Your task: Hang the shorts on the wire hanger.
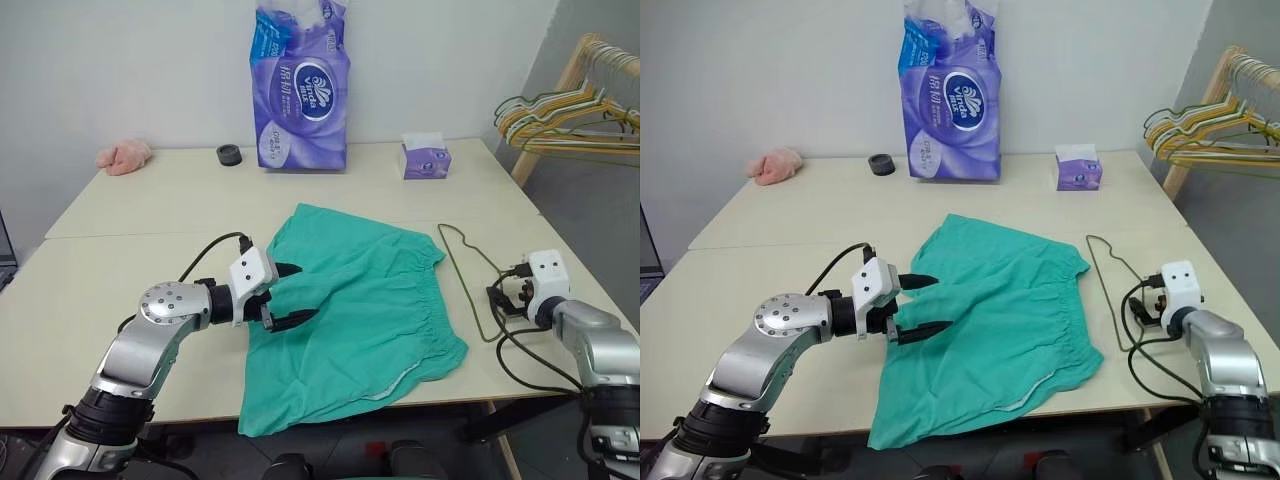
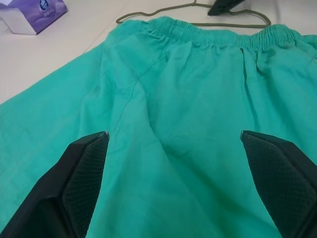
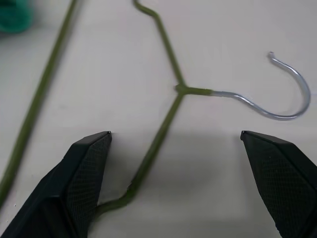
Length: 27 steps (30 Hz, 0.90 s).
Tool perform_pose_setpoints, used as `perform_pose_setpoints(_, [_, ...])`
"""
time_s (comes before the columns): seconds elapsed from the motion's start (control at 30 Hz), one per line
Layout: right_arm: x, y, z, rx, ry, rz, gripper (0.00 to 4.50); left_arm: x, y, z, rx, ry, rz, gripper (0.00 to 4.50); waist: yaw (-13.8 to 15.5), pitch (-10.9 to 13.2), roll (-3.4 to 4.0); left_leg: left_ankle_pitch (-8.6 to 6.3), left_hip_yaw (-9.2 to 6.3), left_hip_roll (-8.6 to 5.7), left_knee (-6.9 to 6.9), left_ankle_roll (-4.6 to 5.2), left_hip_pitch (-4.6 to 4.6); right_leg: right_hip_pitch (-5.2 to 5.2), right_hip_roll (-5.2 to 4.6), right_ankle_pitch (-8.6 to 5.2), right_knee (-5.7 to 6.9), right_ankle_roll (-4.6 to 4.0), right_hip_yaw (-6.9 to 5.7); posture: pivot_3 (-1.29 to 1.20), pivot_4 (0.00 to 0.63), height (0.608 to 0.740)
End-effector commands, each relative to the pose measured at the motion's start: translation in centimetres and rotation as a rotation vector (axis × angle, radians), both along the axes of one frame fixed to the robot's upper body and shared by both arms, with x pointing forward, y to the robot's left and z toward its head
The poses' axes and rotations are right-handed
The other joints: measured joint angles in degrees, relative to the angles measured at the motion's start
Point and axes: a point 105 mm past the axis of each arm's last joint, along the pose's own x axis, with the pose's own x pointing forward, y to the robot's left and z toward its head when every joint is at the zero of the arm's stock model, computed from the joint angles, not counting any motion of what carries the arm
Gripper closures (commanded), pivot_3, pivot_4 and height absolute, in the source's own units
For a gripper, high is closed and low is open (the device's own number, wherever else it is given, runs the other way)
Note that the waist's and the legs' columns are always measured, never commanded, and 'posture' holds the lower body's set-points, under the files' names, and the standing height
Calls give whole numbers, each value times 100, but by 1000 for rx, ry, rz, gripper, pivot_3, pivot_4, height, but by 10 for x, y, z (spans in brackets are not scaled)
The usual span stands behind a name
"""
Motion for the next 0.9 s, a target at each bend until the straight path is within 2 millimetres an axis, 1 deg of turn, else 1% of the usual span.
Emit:
perform_pose_setpoints(0.03, [-2, -12, -6, 52, 53, -67, 32, 1, -2, 8, -3, -43, -18, 0, 5, -1, -1, 0, -2, 0, 1, 0, 0, 2, 0, 0, 0, 0, -2, -129, 35, 740])
perform_pose_setpoints(0.07, [-4, -10, -10, 78, 79, -59, 32, 0, -2, 9, -4, -43, -17, 0, 5, -1, -2, 0, -2, 0, 1, 0, 1, 3, 0, 0, -1, 0, -2, -129, 35, 740])
perform_pose_setpoints(0.13, [-8, -5, -19, 71, 143, -17, 32, 0, -2, 9, -4, -43, -15, 0, 9, -2, -2, 0, -4, 0, 2, 0, 3, 7, 0, 0, -2, 0, -4, -122, 35, 740])
perform_pose_setpoints(0.17, [-10, -3, -25, 78, 174, -6, 400, -1, -2, 9, -3, -43, -15, 0, 11, -5, -2, 0, -5, 0, 2, 0, 3, 8, 0, 0, -2, 0, -5, -121, 33, 740])
perform_pose_setpoints(0.2, [-12, -3, -29, 36, 196, 12, 670, -1, -2, 9, -3, -43, -14, 0, 11, -9, -4, 0, -5, 0, 2, 1, 3, 9, 0, 0, -2, 0, -6, -121, 32, 740])
perform_pose_setpoints(0.27, [-14, -1, -34, 36, 224, 16, 1243, -1, -3, 9, -3, -42, -13, 0, 14, -18, -14, 0, -8, 1, 2, 0, 4, 11, 0, 0, -3, 0, -10, -122, 29, 740])
perform_pose_setpoints(0.33, [-14, -1, -39, 18, 244, 10, 2014, -1, -3, 9, -3, -43, -14, 0, 15, -38, -36, 0, -11, 1, 2, 1, 5, 13, 0, 0, -3, 0, -12, -122, 29, 740])
perform_pose_setpoints(0.37, [-15, -2, -43, 13, 258, -1, 2243, 0, -4, 9, -4, -44, -14, 0, 15, -47, -47, 0, -12, 1, 2, 0, 6, 15, 0, 0, -5, 0, -14, -122, 29, 740])
perform_pose_setpoints(0.4, [-15, -2, -46, 12, 268, -9, 2668, 0, -4, 10, -5, -44, -15, 0, 15, -60, -63, 0, -12, 1, 2, 0, 8, 17, 0, 0, -5, 0, -15, -123, 30, 740])
perform_pose_setpoints(0.43, [-15, -3, -48, 13, 273, -22, 2923, 0, -5, 10, -6, -43, -16, 0, 16, -71, -77, 0, -14, 2, 2, 0, 9, 19, 0, 0, -5, 0, -16, -123, 30, 740])
perform_pose_setpoints(0.53, [-13, -9, -55, 63, 287, -112, 3873, -1, -5, 10, -11, -35, -16, 0, 22, -99, -112, 0, -20, 2, 4, 0, 17, 34, 0, 0, -9, 0, -24, -118, 30, 740])
perform_pose_setpoints(0.6, [-10, -15, -54, 65, 274, -167, 4482, 0, -5, 10, -11, -36, -10, 0, 33, -114, -128, 0, -24, 2, 4, 1, 23, 44, 0, 0, -13, 0, -28, -117, 30, 740])
perform_pose_setpoints(0.7, [-4, -23, -49, 46, 233, -216, 4482, 2, -3, 10, -13, -41, 8, 0, 50, -124, -142, -1, -27, 2, 5, 1, 23, 47, 0, 0, -17, 0, -32, -115, 27, 740])
perform_pose_setpoints(0.8, [3, -29, -40, 34, 185, -248, 4482, 5, -1, 10, -16, -49, 28, 0, 55, -124, -134, -1, -26, 1, 5, 1, 23, 48, -1, 0, -18, 0, -32, -112, 25, 740])
perform_pose_setpoints(0.9, [15, -31, -22, 29, 109, -243, 4482, 11, 2, 10, -19, -64, 63, 0, 52, -126, -113, -1, -24, 0, 5, 1, 21, 47, -1, 0, -18, 0, -30, -115, 24, 740])
